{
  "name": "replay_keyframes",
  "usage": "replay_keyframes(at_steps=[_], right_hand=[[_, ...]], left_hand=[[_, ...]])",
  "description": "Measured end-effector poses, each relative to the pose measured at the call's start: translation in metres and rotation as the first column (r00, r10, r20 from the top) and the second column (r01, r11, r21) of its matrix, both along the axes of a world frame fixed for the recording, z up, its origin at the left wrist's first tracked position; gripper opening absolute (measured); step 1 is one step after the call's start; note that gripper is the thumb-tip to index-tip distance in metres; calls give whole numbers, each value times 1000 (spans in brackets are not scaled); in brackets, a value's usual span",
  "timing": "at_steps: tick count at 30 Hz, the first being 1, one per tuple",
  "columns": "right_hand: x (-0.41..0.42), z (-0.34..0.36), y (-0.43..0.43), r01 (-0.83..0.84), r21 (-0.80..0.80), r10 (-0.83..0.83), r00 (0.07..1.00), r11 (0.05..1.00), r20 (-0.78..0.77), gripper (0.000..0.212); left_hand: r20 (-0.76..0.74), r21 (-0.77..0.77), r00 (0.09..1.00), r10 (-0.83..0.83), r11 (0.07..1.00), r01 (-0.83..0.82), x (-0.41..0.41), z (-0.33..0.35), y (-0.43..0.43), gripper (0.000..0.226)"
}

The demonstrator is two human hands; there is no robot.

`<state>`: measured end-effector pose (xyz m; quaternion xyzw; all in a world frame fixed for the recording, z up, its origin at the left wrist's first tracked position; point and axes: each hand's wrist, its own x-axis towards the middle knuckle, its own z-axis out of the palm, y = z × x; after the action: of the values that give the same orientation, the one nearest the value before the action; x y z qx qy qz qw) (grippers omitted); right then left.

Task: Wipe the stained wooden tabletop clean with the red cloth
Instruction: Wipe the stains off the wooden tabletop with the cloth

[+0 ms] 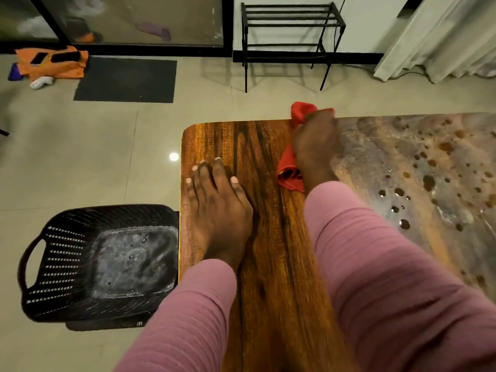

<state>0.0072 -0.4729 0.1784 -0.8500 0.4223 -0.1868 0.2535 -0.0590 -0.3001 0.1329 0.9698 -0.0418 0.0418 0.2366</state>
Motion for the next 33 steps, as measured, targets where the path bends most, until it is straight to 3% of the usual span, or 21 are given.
replay_keyframes(at_steps=[5, 7, 11, 13, 16, 19, 21, 24, 27, 30, 33], right_hand=[[-6, -10, 12, -443, -71, 431, 891, 894, -142, 34], [-12, -9, -13, -366, -88, 352, 926, 927, -137, 32], [-30, -6, -71, -27, -44, 25, 999, 999, -35, 26], [-29, -4, -74, 17, -29, -18, 998, 999, -53, 23], [-30, -3, -55, -210, -27, 206, 974, 977, -93, 27], [-50, -6, -57, -512, -91, 490, 850, 854, -192, 34], [-59, -7, -83, -454, -150, 423, 884, 878, -201, 32], [-70, -7, -118, -144, -150, 123, 982, 978, -144, 26], [-67, -9, -112, -67, -105, 56, 992, 992, -109, 22], [-69, -13, -84, -235, -58, 229, 969, 970, -93, 26], [-84, -17, -72, -568, -122, 553, 822, 814, -136, 31]], left_hand=[[6, -4, 1000, 8, 1000, -8, -2, 5, 0, 49], [26, -7, 1000, -2, 1000, 2, 0, 5, 0, 49], [49, 34, 998, -31, 999, 29, 0, 3, -1, 48], [40, 48, 998, -58, 997, 56, 0, 3, -2, 48], [19, 70, 993, -113, 991, 112, -3, 5, -1, 52], [29, 115, 985, -169, 980, 164, -10, 13, -9, 52], [24, 107, 977, -212, 972, 208, -19, 15, -25, 50], [-17, 57, 947, -321, 945, 321, -41, 12, -52, 49], [-29, 48, 937, -348, 936, 349, -52, 4, -63, 51], [-19, 46, 945, -328, 943, 328, -51, 4, -64, 52], [-38, 54, 938, -343, 937, 345, -53, 7, -65, 54]])
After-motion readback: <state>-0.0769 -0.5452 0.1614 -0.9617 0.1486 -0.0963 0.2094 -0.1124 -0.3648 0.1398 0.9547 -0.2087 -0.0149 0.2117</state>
